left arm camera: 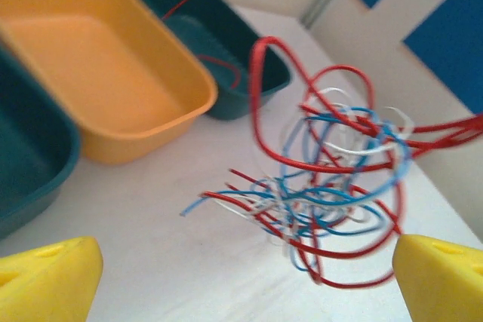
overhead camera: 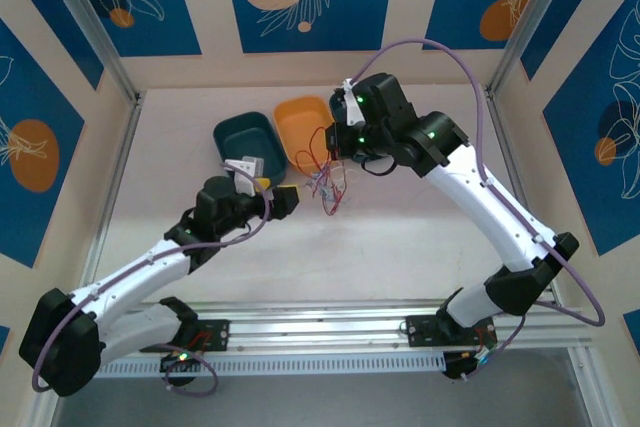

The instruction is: Untangle the cables

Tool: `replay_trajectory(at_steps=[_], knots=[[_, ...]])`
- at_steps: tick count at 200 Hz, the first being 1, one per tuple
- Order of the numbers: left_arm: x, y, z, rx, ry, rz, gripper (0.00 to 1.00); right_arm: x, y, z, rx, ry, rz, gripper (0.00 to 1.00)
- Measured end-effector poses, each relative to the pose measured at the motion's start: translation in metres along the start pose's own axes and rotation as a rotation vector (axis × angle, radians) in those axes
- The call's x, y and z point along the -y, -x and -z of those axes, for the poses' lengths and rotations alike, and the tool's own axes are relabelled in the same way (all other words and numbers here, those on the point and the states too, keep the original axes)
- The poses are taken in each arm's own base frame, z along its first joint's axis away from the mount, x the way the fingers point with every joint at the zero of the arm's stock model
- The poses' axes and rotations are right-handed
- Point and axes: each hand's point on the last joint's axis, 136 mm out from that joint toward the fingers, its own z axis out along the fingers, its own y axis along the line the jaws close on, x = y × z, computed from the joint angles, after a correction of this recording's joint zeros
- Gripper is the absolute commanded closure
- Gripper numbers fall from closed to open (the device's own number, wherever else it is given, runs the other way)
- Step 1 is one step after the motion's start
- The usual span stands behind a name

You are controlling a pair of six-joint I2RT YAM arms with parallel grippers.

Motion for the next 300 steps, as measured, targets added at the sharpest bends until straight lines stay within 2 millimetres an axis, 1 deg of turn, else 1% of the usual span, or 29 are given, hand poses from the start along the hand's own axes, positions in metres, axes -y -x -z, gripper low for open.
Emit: replay_trajectory(at_steps=[17,43,64,87,98,109,118,128,133,155,159,165,178,192,206,215,221,254,269,287,300], knots=[[0.011,0.006,-0.001,0.018,-0.059,-0.033,0.01,-0.003,0.004,0.006,0.022,0.026,-0.001,1.0],[0.016,0.006,-0.014,0.024,-0.103,-0.034,0.0,-0.007,0.003,0.008,0.033,0.06,-0.001,1.0],[0.021,0.001,-0.027,0.019,-0.143,-0.011,0.0,-0.009,0.0,0.003,0.027,0.08,-0.004,1.0],[0.024,-0.011,-0.041,-0.012,-0.171,-0.001,0.0,-0.008,-0.007,-0.004,0.005,0.099,-0.016,1.0],[0.025,-0.016,-0.047,-0.034,-0.174,0.0,0.09,-0.01,-0.008,-0.006,-0.001,0.11,-0.024,1.0],[0.024,-0.022,-0.052,-0.054,-0.174,-0.001,0.22,-0.011,-0.007,-0.006,0.002,0.119,-0.029,1.0],[0.023,-0.028,-0.054,-0.069,-0.173,-0.008,0.31,-0.011,-0.005,-0.006,0.005,0.125,-0.033,1.0],[0.021,-0.031,-0.056,-0.081,-0.168,0.002,0.34,-0.01,-0.005,-0.006,0.006,0.123,-0.034,1.0],[0.021,-0.032,-0.057,-0.084,-0.167,-0.002,0.38,-0.01,-0.005,-0.006,0.006,0.122,-0.034,1.0],[0.016,-0.037,-0.058,-0.088,-0.147,0.005,0.63,-0.004,-0.002,-0.006,0.016,0.101,-0.042,1.0],[0.015,-0.039,-0.058,-0.091,-0.144,0.001,0.65,-0.003,-0.002,-0.006,0.018,0.097,-0.046,1.0],[0.012,-0.042,-0.058,-0.095,-0.136,0.0,0.66,0.0,-0.001,-0.006,0.02,0.09,-0.05,1.0],[0.005,-0.052,-0.059,-0.113,-0.117,0.011,0.74,0.007,0.0,-0.007,0.026,0.068,-0.061,1.0],[-0.005,-0.068,-0.062,-0.147,-0.086,0.029,0.82,0.015,-0.001,-0.006,0.028,0.046,-0.071,1.0],[-0.016,-0.083,-0.064,-0.182,-0.054,0.047,0.82,0.022,-0.001,-0.002,0.033,0.022,-0.082,1.0],[-0.023,-0.092,-0.066,-0.204,-0.033,0.059,0.78,0.027,-0.001,0.002,0.041,0.006,-0.087,1.0],[-0.027,-0.098,-0.067,-0.215,-0.019,0.068,0.78,0.03,0.0,0.006,0.048,-0.003,-0.089,1.0],[-0.045,-0.128,-0.068,-0.283,0.035,0.113,0.77,0.042,0.01,0.037,0.129,-0.045,-0.103,1.0],[-0.049,-0.136,-0.069,-0.303,0.049,0.127,0.77,0.047,0.015,0.052,0.169,-0.057,-0.111,1.0],[-0.052,-0.142,-0.071,-0.314,0.058,0.146,0.77,0.05,0.02,0.069,0.209,-0.061,-0.118,1.0],[-0.053,-0.143,-0.072,-0.314,0.06,0.155,0.73,0.052,0.024,0.076,0.226,-0.066,-0.122,1.0]])
